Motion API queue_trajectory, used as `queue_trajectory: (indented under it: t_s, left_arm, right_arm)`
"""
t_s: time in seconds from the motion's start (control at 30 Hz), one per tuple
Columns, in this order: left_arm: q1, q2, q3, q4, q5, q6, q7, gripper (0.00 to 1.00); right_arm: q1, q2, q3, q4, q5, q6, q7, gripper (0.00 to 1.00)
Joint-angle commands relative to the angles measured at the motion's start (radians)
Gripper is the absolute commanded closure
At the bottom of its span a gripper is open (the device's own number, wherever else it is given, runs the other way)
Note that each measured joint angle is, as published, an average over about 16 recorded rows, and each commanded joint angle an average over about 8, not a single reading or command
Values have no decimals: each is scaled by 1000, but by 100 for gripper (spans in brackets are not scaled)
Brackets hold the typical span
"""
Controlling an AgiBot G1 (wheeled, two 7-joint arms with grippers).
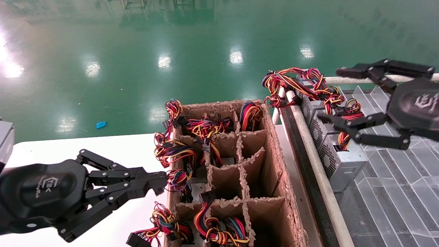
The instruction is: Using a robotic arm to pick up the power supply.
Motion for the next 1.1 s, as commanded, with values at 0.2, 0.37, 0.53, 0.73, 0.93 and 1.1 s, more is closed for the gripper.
queue_trajectory:
  t_s: [0.2,0.37,0.53,0.73,0.93,1.1]
  left_arm:
    - [0,0,0,0,0,0,0,33]
    - [0,0,0,0,0,0,0,0]
    - [0,0,0,0,0,0,0,0]
    - [0,0,0,0,0,0,0,0]
    - [0,0,0,0,0,0,0,0]
    - [0,0,0,0,0,0,0,0]
  right_arm:
    - [-24,-32,2,-8,32,-43,12,0]
    - [-41,-55,3,-13,54,-73,20,0]
    - [-58,-78,4,-18,76,-104,28,0]
    - [-78,-105,5,-25,103,-140,38,0]
    - [-98,-132,7,-31,130,-176,48,0]
    - [-115,-155,8,-37,152,-206,57,0]
